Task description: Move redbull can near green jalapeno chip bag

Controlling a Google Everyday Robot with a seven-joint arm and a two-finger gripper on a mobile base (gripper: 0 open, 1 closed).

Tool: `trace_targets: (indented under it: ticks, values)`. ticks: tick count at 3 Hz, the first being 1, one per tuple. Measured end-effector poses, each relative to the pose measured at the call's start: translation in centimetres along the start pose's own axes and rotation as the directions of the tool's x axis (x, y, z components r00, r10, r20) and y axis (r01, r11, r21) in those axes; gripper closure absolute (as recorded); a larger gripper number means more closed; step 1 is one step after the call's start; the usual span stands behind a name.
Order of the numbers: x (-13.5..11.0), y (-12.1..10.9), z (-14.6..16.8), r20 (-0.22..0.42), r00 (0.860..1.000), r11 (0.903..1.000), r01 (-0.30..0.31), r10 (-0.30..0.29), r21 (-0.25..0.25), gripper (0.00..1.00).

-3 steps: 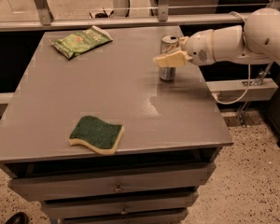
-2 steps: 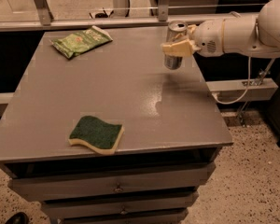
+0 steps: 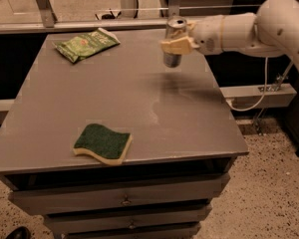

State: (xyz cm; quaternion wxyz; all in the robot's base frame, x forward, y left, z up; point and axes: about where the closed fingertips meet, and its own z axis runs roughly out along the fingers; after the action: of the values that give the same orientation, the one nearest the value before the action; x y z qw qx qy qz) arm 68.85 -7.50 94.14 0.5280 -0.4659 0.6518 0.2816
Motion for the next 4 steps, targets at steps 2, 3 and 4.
trace_targets:
  ticks: [2,3,4]
  values:
    - [-4.5,-4.4,10.6,0.088,0.996,0.9991,0.035,-0.033,-0.024,1.0]
    - [-4.8,-5.2,15.7,0.048,0.999,0.999,0.023,-0.021,-0.039,1.0]
    - [-4.0,-5.4,18.7,0.021,1.0,0.9987,-0.011,0.012,-0.051,1.0]
